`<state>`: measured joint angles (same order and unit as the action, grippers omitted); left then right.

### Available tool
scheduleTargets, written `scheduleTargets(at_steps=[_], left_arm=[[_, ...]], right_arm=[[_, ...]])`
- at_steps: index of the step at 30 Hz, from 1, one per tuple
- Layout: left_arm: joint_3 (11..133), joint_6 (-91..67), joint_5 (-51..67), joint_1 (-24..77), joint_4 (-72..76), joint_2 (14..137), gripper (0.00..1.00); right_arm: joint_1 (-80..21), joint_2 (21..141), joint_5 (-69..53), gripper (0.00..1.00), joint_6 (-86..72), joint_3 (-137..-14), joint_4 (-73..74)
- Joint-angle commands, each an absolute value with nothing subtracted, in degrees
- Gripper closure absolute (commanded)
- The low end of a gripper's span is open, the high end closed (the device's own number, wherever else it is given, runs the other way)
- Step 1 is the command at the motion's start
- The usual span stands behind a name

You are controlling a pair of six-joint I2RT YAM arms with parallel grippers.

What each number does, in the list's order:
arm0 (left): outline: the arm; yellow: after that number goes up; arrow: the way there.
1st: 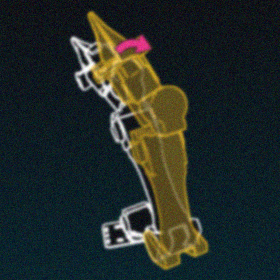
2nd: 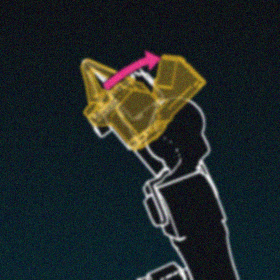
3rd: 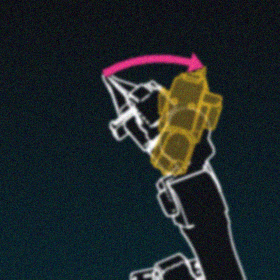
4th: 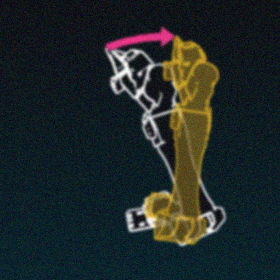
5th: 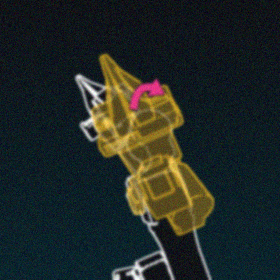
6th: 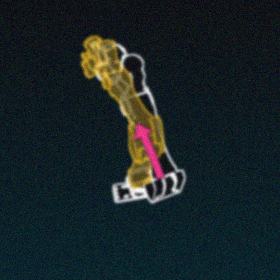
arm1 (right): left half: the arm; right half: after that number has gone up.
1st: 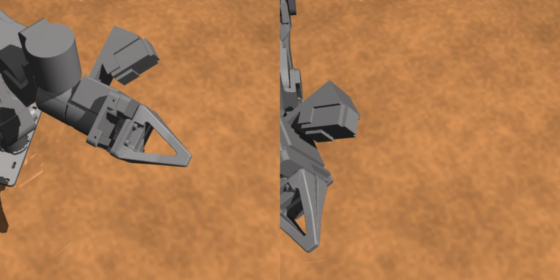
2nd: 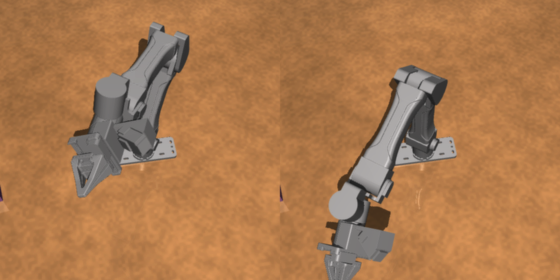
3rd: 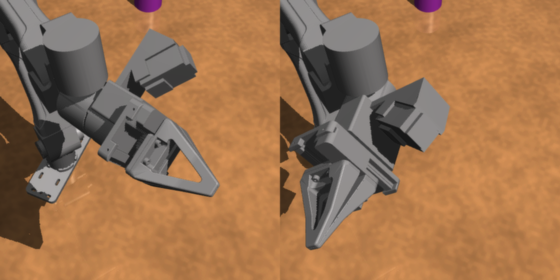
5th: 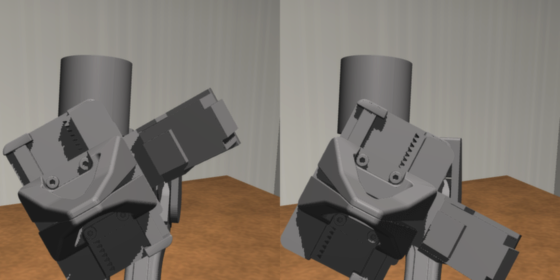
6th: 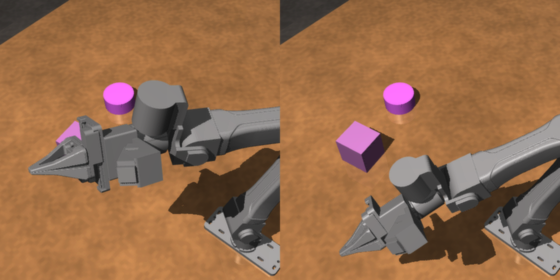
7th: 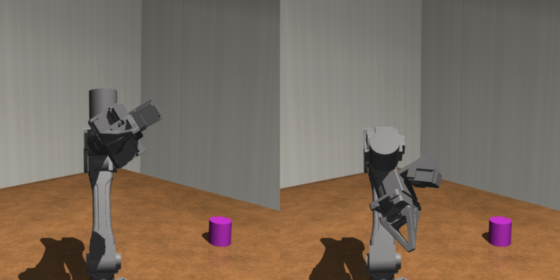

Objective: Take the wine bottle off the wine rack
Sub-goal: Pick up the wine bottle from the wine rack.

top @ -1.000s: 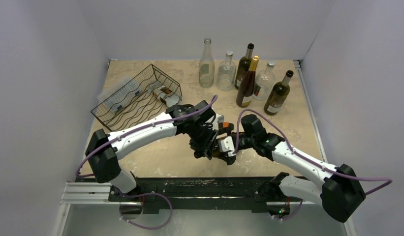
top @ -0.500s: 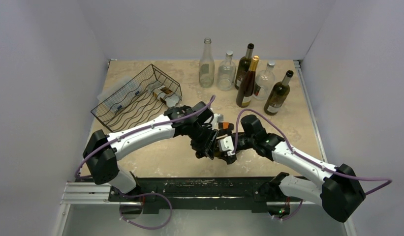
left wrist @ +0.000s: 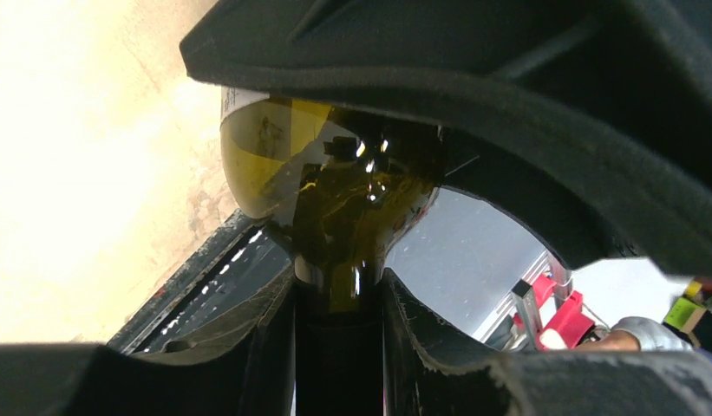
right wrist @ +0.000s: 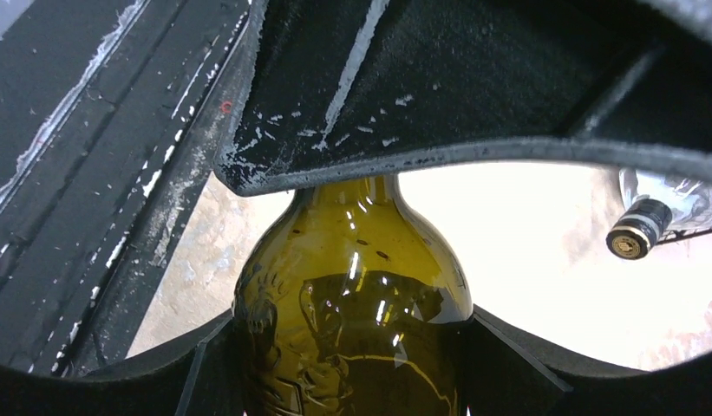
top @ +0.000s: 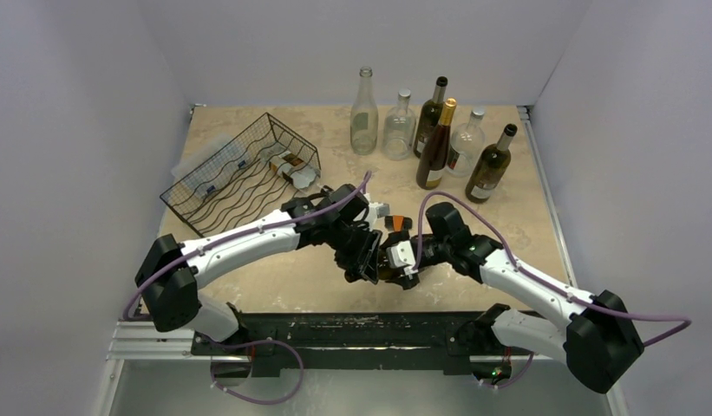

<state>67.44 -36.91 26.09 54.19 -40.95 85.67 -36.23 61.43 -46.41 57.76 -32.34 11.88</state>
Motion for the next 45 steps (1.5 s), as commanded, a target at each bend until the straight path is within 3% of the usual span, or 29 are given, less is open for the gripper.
scheduleTargets(at_steps=[1, 11, 15, 16, 25, 31, 38, 45], left_arm=[[64.64, -39.53, 30.06, 54.03, -31.26, 79.42, 0.63], [59.27, -41.08, 26.24, 53.02, -24.47, 72.28, 0.36], [56.75, -39.52, 20.52, 53.26, -21.15, 66.37, 0.06], [55.42, -38.9, 18.69, 53.63, -19.62, 64.33, 0.03], [34.51, -32.94, 5.12, 55.21, 6.7, 44.32, 0.0], [24.26, -26.82, 4.84, 55.2, 22.6, 34.37, 0.0], [17.08, -17.03, 10.17, 55.2, 35.61, 33.52, 0.0], [19.62, -8.9, 12.22, 55.22, 38.93, 41.75, 0.01]], right_arm=[[-33.45, 59.24, -48.48, 0.8, 54.41, -35.29, 8.82], [-31.19, 58.15, -51.18, 0.83, 53.79, -35.58, 9.49], [-30.2, 57.47, -52.41, 0.83, 53.1, -35.85, 9.74], [-29.87, 57.22, -52.96, 0.83, 52.78, -35.91, 9.75], [-27.12, 55.64, -56.47, 0.84, 48.86, -36.74, 9.99], [-25.36, 55.64, -58.39, 0.84, 45.22, -36.97, 8.64], [-22.35, 55.59, -62.65, 0.84, 36.8, -37.02, 4.17], [-20.04, 55.11, -65.82, 0.84, 28.65, -36.22, -2.19]])
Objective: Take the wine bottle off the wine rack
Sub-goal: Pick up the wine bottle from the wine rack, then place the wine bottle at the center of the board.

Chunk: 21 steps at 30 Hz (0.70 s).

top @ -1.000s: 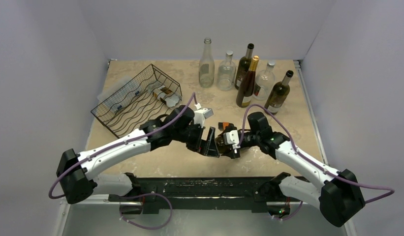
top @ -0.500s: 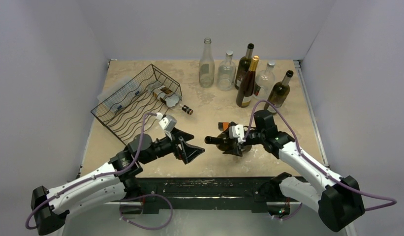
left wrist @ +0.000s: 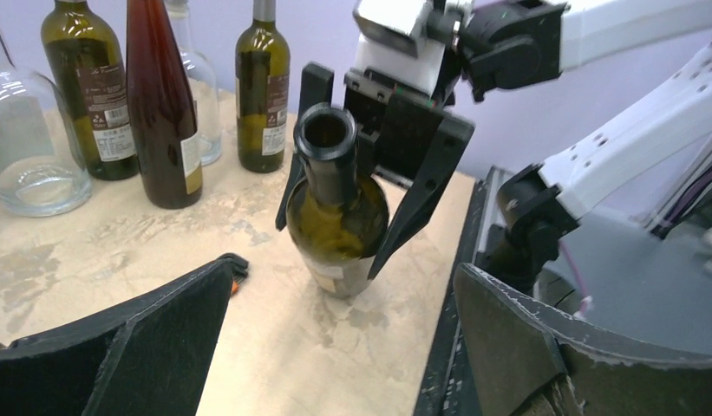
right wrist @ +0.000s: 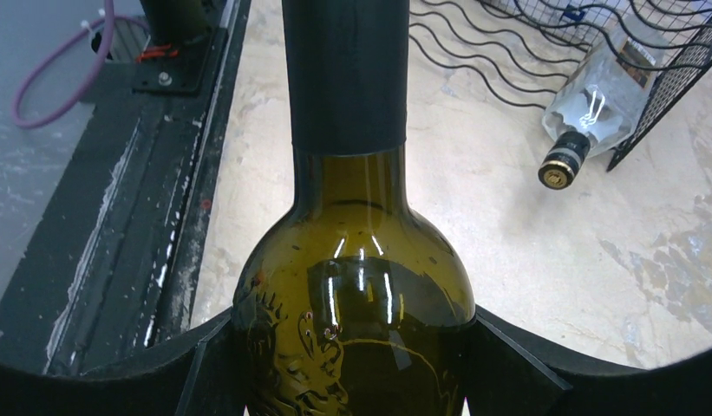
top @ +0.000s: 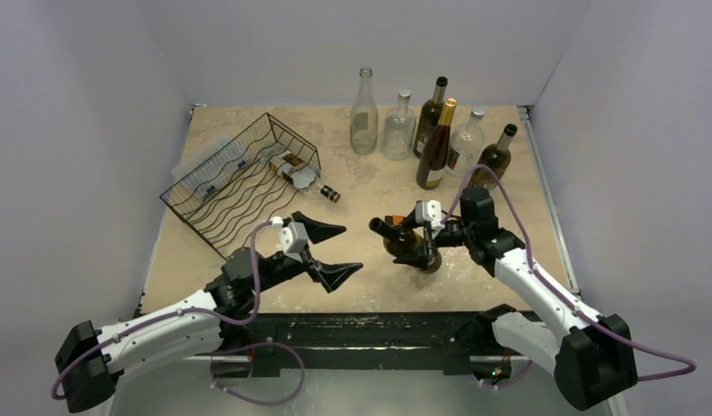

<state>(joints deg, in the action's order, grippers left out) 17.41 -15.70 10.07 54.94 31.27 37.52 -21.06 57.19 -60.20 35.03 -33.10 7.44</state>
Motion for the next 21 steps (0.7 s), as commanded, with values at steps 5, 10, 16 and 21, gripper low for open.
scheduleTargets(at_steps=[5, 10, 16, 21], left_arm=[[22.49, -7.4, 12.89, 55.2, 48.49, 51.74, 0.03], [25.6, -8.37, 13.05, 55.28, 59.25, 61.44, 0.05], [28.59, -11.47, 12.84, 55.37, 69.84, 69.7, 0.09], [30.35, -14.5, 13.48, 55.47, 73.82, 74.63, 0.2]], right_arm=[[-18.96, 54.99, -67.95, 0.84, 24.38, -35.69, -5.63], [-18.45, 55.06, -69.03, 0.84, 21.86, -35.09, -7.97], [-18.16, 55.28, -69.43, 0.84, 20.47, -34.59, -9.6], [-18.19, 55.41, -69.61, 0.84, 19.55, -34.3, -10.48]])
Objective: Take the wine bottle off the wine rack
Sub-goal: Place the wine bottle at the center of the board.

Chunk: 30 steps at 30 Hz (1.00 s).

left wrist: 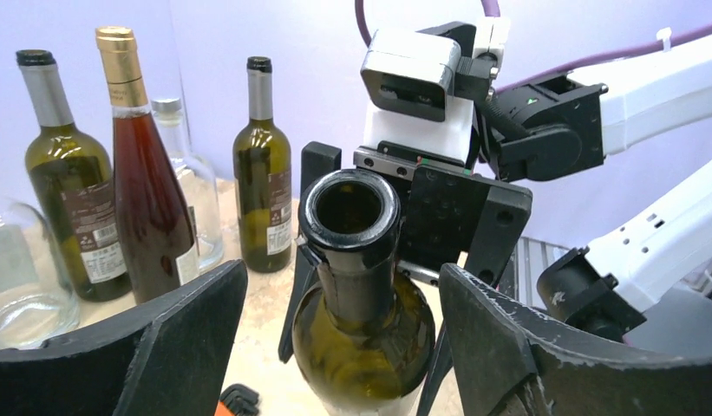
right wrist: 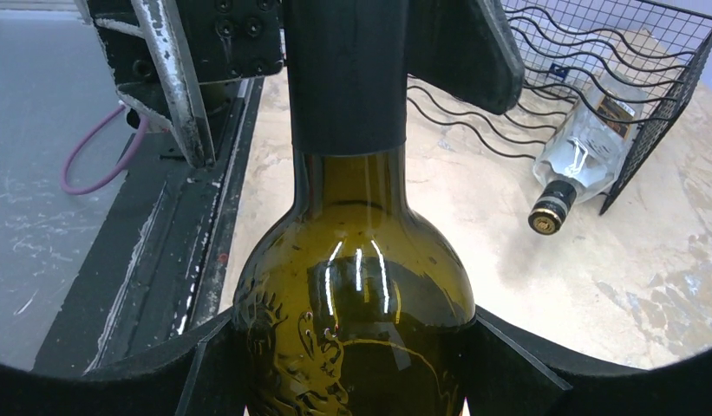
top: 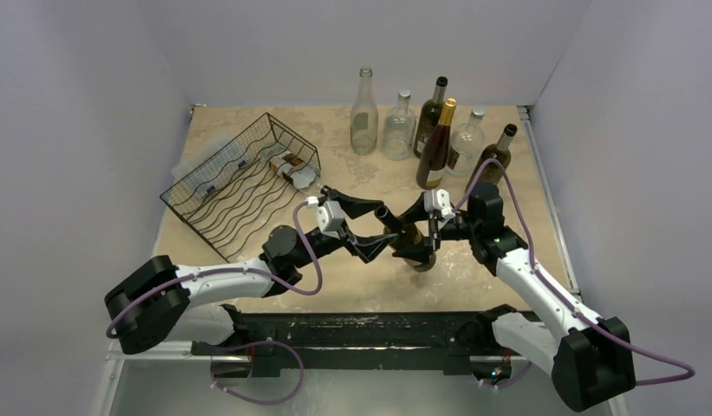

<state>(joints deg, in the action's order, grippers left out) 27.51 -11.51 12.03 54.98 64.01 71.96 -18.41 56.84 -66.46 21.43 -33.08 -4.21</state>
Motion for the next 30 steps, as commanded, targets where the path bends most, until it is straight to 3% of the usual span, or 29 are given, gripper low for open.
scheduleTargets(at_steps=[1, 13, 16, 20, 23, 28, 30], left_arm=[[30.55, -14.91, 13.45, 55.51, 74.4, 75.13, 0.21], [33.11, -18.54, 14.57, 55.72, 80.6, 81.41, 0.46], [33.59, -18.59, 14.93, 55.73, 80.68, 82.01, 0.62], [33.84, -18.26, 14.45, 55.72, 79.07, 81.82, 0.96], [34.09, -18.02, 13.12, 55.72, 77.26, 80.88, 1.0], [34.86, -17.67, 8.64, 55.68, 73.84, 78.16, 1.0], [35.92, -17.44, 8.02, 55.68, 71.66, 76.93, 1.0]], right_arm=[[-18.17, 55.45, -69.61, 0.84, 19.32, -34.24, -10.66], [-17.8, 56.24, -69.69, 0.84, 17.06, -33.64, -12.72], [-17.73, 56.47, -69.7, 0.84, 16.57, -33.55, -13.07], [-17.62, 56.59, -68.89, 0.81, 15.37, -33.47, -13.83], [-17.67, 56.71, -68.16, 0.67, 14.94, -33.33, -13.98], [-17.58, 56.35, -66.9, 0.16, 15.92, -33.85, -12.26], [-17.57, 56.19, -66.4, 0.07, 17.34, -34.47, -10.25]])
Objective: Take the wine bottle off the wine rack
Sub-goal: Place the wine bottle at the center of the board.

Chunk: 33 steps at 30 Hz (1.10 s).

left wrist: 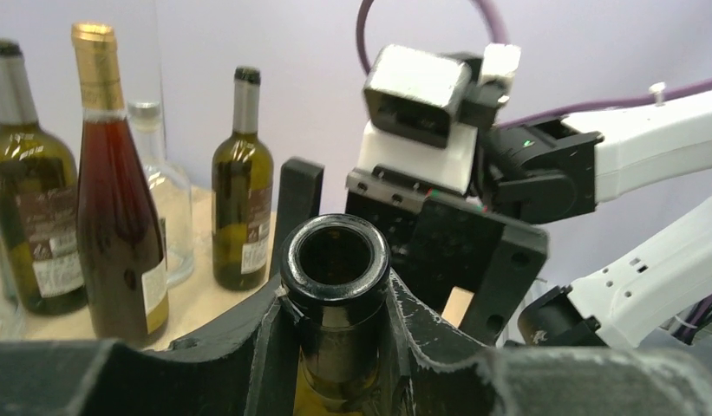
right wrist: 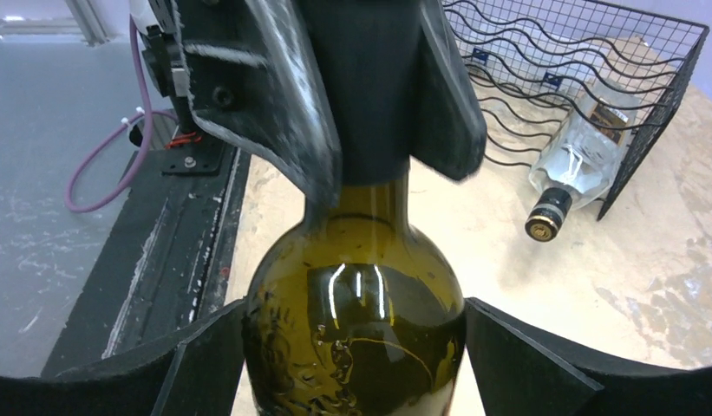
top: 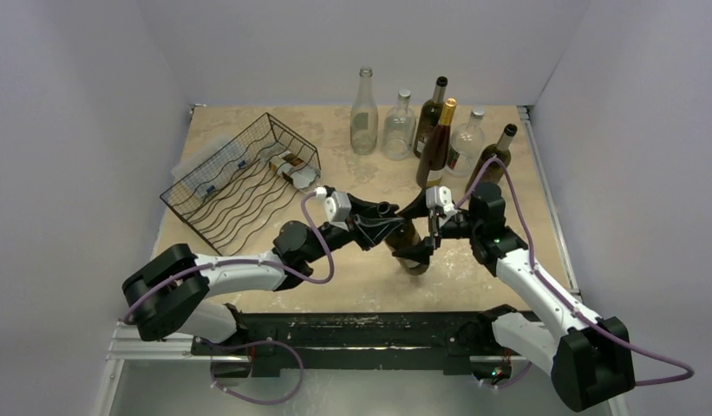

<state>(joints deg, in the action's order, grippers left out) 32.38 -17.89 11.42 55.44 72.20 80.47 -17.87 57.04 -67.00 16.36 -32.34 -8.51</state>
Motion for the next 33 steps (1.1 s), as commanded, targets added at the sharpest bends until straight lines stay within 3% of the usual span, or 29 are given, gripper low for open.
scheduleTargets(at_steps=[1, 16, 33], left_arm=[[36.54, -17.33, 7.8, 55.64, 70.16, 76.38, 1.0], [42.83, -14.33, 4.2, 50.69, 48.96, 67.34, 1.0], [55.64, -12.74, 5.54, 42.39, 36.96, 74.41, 1.0]], right_arm=[[-17.5, 55.98, -66.17, 0.04, 17.86, -34.68, -9.54], [-12.09, 51.99, -65.63, 0.01, 29.57, -41.01, 7.94], [-9.51, 52.03, -62.15, 0.01, 31.14, -42.2, 10.72]])
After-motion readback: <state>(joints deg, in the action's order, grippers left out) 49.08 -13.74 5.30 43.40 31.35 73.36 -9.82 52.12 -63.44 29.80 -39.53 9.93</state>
